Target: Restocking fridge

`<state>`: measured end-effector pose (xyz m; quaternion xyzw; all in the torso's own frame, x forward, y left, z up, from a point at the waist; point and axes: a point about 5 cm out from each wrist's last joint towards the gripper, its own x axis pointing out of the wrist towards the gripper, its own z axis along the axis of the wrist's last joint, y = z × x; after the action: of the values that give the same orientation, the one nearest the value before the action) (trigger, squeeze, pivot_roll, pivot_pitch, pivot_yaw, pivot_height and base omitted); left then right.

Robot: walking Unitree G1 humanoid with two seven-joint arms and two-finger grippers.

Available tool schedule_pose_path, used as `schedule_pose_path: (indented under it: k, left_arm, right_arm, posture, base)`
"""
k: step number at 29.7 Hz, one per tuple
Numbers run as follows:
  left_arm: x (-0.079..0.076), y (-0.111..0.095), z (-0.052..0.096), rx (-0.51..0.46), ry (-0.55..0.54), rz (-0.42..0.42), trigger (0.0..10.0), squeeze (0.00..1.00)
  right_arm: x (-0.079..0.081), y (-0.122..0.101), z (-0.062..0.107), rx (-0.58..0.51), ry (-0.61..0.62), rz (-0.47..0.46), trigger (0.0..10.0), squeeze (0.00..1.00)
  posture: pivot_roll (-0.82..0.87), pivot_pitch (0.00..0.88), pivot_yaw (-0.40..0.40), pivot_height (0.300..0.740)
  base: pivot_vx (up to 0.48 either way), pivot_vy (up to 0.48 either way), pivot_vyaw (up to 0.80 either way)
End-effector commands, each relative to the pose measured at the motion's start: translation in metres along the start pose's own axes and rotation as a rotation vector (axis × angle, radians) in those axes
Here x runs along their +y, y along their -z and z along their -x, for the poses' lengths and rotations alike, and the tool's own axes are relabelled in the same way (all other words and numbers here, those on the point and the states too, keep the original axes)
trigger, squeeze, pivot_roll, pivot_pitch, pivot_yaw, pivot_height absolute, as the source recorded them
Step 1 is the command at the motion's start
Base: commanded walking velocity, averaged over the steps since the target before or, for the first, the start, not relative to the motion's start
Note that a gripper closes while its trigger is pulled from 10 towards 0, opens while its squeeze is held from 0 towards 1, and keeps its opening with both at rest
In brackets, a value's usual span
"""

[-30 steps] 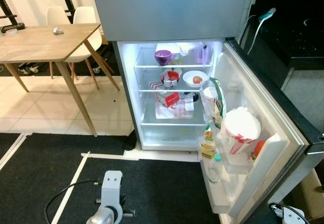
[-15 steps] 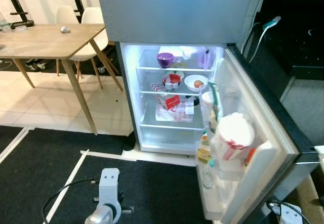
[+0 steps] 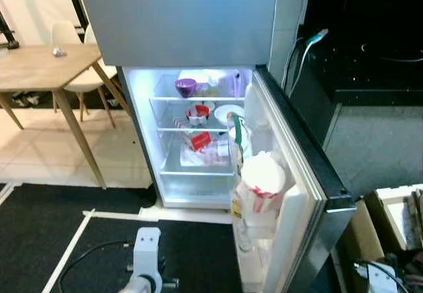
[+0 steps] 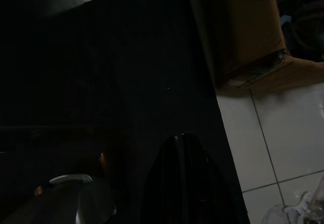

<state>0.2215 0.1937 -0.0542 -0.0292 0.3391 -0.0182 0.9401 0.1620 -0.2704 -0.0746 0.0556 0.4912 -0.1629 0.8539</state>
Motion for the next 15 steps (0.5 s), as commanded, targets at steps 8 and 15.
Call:
schedule_pose_path:
  k: [8,15]
  left_arm:
    - [0.023,0.015,0.011,0.038,-0.09,-0.028,10.0,0.0]
    - [0.024,0.016,0.011,0.039,-0.085,-0.034,10.0,0.0]
  right_arm:
    - [0.007,-0.051,-0.001,-0.158,0.087,-0.053,10.0,0.0]
    - [0.038,-0.097,0.002,-0.209,0.041,-0.017,8.3,0.0]
  posture:
    - [-0.09,0.03,0.024,0.74]
    - [-0.08,0.036,0.01,0.74]
  base:
    - [0.0,0.0,0.0]
    - [0.0,0.0,0.0]
